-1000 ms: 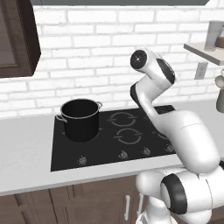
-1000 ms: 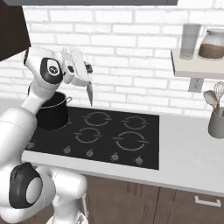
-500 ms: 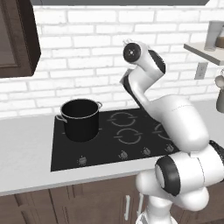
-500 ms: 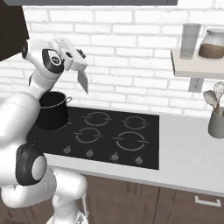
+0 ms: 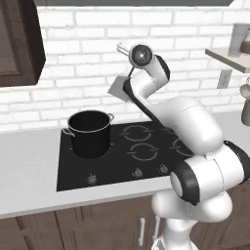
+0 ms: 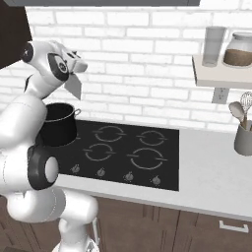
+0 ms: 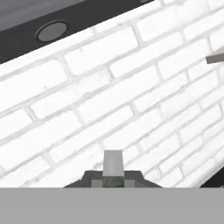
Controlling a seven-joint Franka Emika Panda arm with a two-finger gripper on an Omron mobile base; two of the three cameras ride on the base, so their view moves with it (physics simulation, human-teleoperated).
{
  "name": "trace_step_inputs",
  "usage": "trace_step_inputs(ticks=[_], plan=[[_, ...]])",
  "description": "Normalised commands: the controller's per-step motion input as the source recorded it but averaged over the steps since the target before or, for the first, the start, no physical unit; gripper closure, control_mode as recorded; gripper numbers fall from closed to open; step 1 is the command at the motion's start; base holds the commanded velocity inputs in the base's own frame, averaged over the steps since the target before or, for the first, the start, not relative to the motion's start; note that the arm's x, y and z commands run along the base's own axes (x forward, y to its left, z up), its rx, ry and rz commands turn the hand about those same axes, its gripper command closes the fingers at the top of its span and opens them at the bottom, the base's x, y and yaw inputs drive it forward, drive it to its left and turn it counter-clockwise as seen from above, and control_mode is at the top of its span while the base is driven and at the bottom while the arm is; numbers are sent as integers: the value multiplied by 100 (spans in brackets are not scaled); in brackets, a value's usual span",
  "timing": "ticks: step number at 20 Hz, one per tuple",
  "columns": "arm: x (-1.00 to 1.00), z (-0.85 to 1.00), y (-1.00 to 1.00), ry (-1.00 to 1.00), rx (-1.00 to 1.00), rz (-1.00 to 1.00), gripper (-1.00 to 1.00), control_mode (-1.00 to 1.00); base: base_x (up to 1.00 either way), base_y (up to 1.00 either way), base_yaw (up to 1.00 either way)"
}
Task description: Put the broccoli and garlic in the pot. Retrieve the spatula and lightly stir the vegetables in the pot.
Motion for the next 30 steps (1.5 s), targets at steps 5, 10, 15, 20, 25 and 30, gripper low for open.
trace_step_inputs(ticks=[5,10,15,20,25,30], plan=[[22,-19,83,0,-3,30,100,-100,0,0,0],[20,-59,56,0,-15,23,100,-100,0,0,0],[4,-53,45,-8,-17,18,100,-100,0,0,0],[2,-11,31,-15,-9,14,100,-100,0,0,0],[0,-15,33,-4,-5,10,100,-100,0,0,0],[0,-19,40,0,-5,8,100,-100,0,0,0]])
